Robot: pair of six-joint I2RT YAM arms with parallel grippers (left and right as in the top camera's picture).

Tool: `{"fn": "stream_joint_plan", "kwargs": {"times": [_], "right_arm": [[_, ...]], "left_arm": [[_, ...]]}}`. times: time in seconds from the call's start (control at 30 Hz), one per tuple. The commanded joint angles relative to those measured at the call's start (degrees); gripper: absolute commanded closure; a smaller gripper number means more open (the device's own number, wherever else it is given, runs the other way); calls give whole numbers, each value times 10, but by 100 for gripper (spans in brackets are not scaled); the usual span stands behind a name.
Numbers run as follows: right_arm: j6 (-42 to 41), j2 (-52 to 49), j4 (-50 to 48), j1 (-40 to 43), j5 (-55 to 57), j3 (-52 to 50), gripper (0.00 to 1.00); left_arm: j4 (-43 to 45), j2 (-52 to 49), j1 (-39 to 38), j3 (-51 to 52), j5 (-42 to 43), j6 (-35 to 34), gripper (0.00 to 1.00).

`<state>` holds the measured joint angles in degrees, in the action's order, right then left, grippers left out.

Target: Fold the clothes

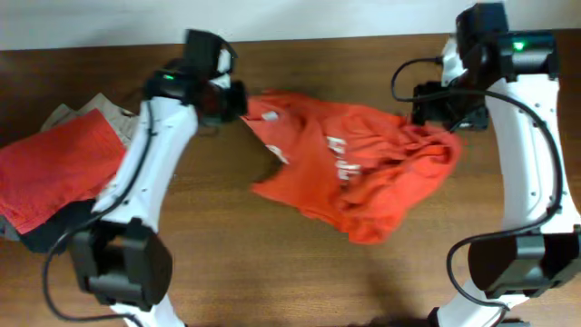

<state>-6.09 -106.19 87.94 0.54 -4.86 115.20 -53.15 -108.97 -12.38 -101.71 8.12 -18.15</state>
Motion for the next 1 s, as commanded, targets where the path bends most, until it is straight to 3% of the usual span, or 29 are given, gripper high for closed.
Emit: {"fn": "stream_joint_plan", "kwargs": {"times": [0.0, 0.13, 0.23, 0.33, 0.57, 0.73, 0.97], "right_arm": [[16, 0, -15, -2, -42, -57, 24], [40, 0, -69, -3, -77, -143, 24], [108, 0, -114, -11, -163, -196, 24], [106, 0, -162, -37, -176, -249, 24], [-52, 0, -249, -118, -125, -349, 23], [-235, 0, -286, -161, 14, -381, 16], [-271, -1, -353, -162, 22, -431, 21]], "left_arm": [[-22, -1, 9, 0, -75, 39, 99], [-36, -1, 12, 0, -148, 53, 99], [-38, -1, 12, 0, -157, 57, 99], [-42, -1, 12, 0, -157, 57, 99], [-46, -1, 12, 0, -157, 57, 99], [-46, -1, 12, 0, -157, 57, 99], [-46, -1, 12, 0, -157, 57, 99]]}}
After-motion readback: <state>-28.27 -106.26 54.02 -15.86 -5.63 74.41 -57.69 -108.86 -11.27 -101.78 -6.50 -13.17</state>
